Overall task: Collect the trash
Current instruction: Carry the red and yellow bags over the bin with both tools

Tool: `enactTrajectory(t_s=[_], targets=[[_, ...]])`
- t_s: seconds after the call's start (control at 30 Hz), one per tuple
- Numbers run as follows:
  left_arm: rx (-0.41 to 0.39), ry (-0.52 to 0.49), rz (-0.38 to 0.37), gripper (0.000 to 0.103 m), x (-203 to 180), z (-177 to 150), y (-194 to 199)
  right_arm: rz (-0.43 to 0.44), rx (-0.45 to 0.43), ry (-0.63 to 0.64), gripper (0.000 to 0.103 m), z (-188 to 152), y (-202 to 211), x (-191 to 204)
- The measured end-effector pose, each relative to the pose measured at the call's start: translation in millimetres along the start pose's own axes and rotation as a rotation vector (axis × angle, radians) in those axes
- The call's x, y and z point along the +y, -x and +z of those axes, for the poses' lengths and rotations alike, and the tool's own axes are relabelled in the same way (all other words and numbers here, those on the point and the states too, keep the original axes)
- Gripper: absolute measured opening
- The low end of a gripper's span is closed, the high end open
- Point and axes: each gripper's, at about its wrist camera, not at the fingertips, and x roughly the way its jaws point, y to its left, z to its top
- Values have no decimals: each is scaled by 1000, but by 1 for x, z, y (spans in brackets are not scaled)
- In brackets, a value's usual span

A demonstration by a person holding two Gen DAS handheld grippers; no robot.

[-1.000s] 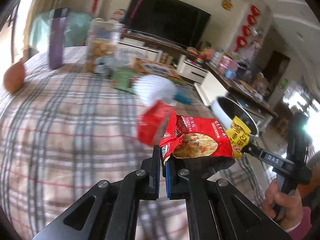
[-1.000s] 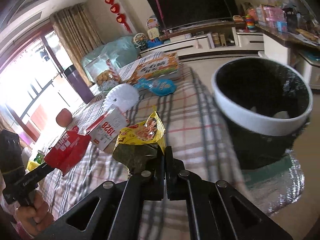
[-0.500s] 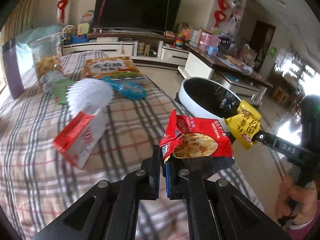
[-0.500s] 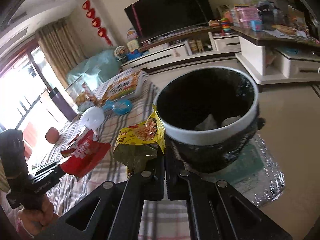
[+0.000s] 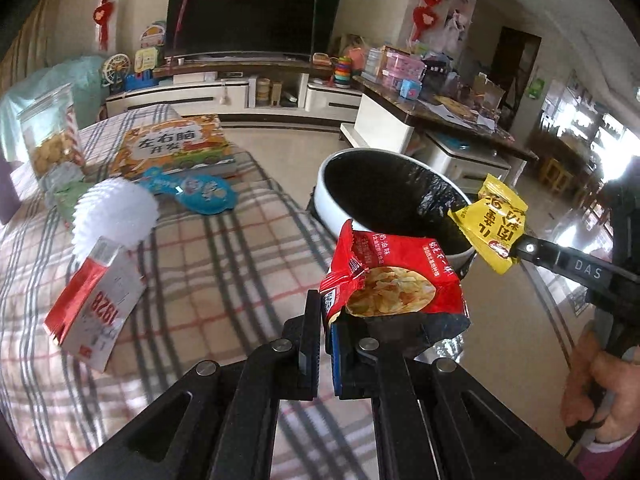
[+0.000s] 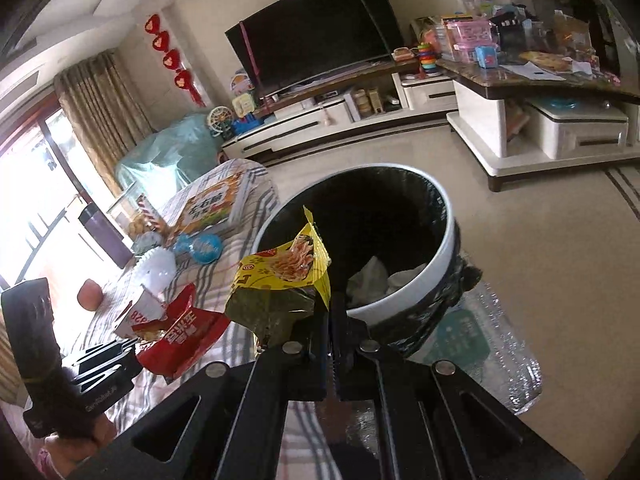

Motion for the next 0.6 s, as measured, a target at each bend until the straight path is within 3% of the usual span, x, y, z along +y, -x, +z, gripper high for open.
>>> enactTrajectory(t_s=[0.6], targets=[[13, -12, 4, 3, -23, 47, -48, -55, 48, -2, 3, 31, -21, -24]])
